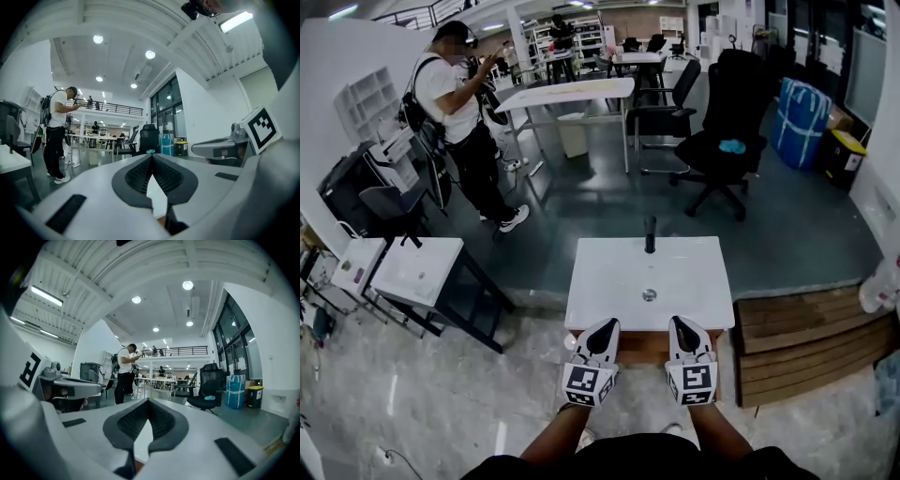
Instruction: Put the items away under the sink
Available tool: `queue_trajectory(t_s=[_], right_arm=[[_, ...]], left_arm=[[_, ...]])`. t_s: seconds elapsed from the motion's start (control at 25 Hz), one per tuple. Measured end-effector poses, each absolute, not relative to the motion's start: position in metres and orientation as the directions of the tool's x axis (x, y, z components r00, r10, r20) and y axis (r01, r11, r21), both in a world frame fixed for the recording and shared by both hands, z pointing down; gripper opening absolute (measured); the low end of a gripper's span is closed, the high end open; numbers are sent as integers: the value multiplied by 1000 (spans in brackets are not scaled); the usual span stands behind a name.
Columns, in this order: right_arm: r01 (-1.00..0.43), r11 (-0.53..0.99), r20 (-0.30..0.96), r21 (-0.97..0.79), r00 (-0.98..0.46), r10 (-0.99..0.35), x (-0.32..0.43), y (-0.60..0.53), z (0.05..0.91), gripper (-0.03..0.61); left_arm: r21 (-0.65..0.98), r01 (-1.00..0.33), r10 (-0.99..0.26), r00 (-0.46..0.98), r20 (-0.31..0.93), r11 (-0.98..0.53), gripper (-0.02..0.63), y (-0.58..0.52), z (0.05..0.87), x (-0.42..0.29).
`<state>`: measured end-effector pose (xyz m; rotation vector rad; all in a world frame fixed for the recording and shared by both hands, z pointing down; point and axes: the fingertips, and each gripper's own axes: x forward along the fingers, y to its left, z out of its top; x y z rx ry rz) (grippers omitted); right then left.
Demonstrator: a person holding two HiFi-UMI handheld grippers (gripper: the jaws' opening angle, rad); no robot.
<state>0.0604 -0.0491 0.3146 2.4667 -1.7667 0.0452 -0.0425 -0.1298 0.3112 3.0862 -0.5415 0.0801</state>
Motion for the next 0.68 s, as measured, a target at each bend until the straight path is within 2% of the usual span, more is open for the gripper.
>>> queue_trajectory(t_s=[0.68], right_arm=[[-953,-286,67,103,294,-954,32,-78,298,18]], left_arm=[[-23,-347,-348,937,28,-938,15,-147,298,-71]])
